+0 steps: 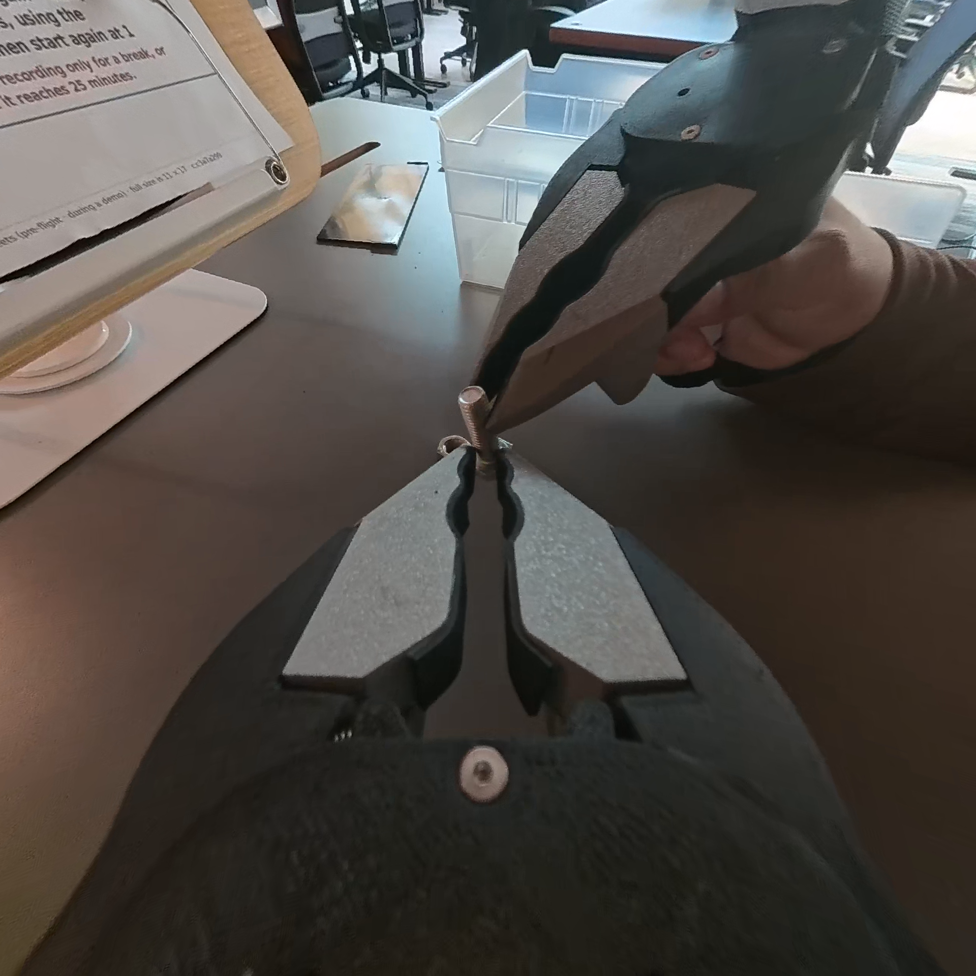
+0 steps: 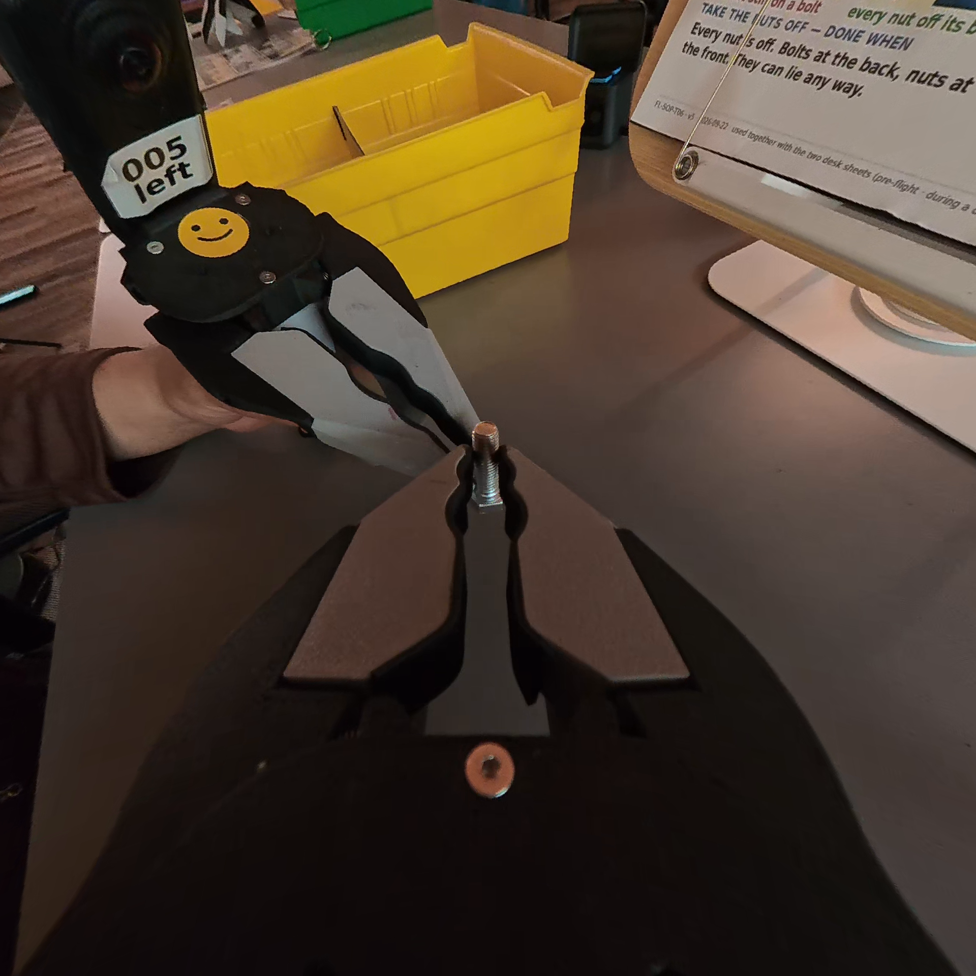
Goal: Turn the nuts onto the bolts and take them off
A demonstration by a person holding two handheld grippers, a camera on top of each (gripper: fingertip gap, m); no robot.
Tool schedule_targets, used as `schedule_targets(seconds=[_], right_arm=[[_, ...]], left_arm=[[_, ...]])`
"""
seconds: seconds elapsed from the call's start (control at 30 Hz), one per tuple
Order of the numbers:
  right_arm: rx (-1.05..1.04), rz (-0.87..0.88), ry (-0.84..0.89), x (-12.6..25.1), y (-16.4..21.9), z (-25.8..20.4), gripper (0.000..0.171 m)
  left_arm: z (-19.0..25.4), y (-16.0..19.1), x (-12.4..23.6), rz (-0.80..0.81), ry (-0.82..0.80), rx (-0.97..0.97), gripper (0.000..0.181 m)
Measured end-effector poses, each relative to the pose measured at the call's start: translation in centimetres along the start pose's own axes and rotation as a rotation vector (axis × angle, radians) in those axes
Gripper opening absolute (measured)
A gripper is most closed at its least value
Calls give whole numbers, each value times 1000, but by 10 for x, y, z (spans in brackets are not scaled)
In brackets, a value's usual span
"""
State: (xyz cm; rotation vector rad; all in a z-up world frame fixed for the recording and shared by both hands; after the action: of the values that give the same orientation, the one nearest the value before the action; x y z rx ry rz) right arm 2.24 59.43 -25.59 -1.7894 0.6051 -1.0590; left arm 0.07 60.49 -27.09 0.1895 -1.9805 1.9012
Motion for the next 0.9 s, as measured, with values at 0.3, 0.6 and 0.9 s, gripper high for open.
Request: schedule_targets(seconds=[0.3, 0.6, 0.9], right_arm=[[-35, 34, -35, 2, -3, -1, 5], [-23, 47, -43, 2, -5, -3, 5], [-13, 52, -57, 3, -6, -6, 5]], left_arm=[[0, -3, 2, 26, 55, 78, 6], [1, -5, 3, 43, 83, 113, 6], [2, -7, 4, 47, 69, 85, 8]])
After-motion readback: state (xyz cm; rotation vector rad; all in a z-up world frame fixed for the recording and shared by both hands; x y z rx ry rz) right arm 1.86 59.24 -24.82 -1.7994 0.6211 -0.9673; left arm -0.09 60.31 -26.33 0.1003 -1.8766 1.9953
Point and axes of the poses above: each gripper's, where its closed fingertips meet, x back along the fingers, y out of its underside, z = x × y across the jaws, the point moved 2 cm from there along x, back along the fingers, and after that the axes turned 5 degrees about -y, right-handed, at the moved point
